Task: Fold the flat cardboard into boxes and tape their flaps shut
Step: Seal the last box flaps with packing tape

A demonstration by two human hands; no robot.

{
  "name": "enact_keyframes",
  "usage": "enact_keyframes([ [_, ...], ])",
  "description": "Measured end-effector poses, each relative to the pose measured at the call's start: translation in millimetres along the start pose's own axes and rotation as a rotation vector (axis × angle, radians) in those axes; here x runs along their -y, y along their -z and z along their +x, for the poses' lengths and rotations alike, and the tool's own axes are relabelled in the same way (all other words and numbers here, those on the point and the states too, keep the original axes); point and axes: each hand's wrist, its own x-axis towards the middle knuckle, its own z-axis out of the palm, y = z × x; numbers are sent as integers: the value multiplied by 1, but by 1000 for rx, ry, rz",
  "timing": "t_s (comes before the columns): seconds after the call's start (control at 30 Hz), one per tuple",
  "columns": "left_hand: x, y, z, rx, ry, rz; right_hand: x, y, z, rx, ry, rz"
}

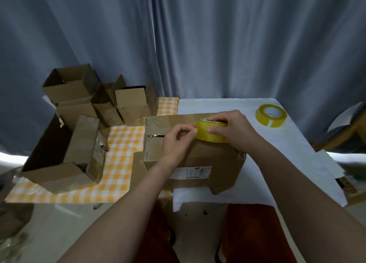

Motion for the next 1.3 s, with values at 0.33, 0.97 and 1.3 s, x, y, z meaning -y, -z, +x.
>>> enact_keyframes([
  [0.33, 14, 5, 16, -254, 211, -153, -21, -30, 0, -23, 83, -76],
  [0.97, 37, 88, 23, -578, 510, -277, 5, -74, 23, -292, -70, 173],
  [1.3, 44, 101, 36, -639, 638, -451, 17, -100, 52, -227, -58, 239],
])
